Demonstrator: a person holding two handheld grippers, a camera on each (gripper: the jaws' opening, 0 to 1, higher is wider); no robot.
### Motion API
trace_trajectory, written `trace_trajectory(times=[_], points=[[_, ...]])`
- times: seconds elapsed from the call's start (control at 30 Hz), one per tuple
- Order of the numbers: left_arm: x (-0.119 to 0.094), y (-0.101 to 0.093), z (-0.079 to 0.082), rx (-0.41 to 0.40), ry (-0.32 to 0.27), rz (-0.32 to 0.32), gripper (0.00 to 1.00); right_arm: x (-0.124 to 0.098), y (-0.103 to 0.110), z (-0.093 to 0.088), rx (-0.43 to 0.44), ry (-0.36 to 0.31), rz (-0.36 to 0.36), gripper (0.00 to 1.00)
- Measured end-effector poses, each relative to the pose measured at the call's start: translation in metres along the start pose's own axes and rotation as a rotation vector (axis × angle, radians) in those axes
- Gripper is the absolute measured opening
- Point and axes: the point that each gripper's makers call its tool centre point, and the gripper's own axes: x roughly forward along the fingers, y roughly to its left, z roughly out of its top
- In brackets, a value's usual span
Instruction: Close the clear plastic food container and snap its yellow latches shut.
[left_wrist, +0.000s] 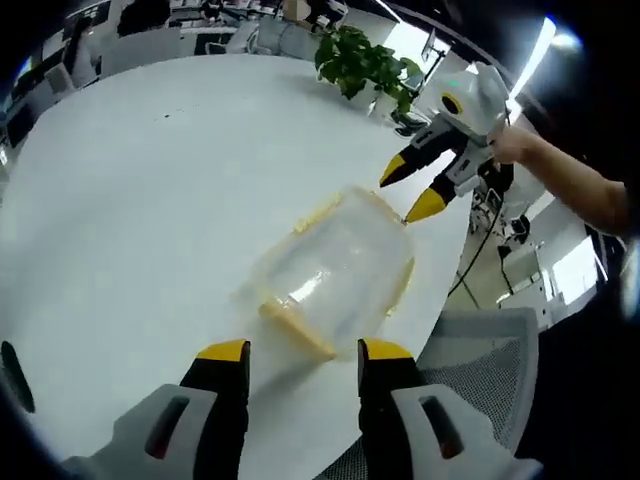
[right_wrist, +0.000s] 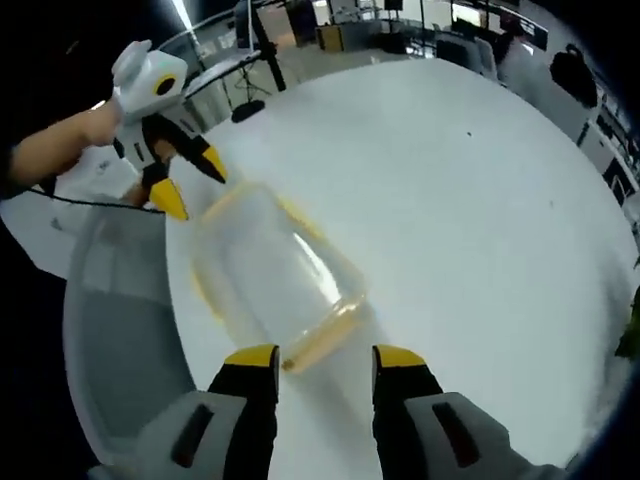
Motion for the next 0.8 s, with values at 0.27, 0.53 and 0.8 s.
trace_trajectory(times=[0.27,0.53,0.8], points=[[0.005,0.009,-0.004,-0.103,-0.022,0.082,0.41,0.007,0.008,-0.001,0.052,-0.011,0.006,0.33],[0.009,0.008,-0.003,-0.208,-0.049,0.107,0.38,0.008,0.007,0.002,0.133,-0.045,0.01,0.32],[0.011,0.006,-0.002,-0.279,-0.063,0.11,0.38,0.012,0.007,0.001,0.163,-0.039,0.014,0.33]])
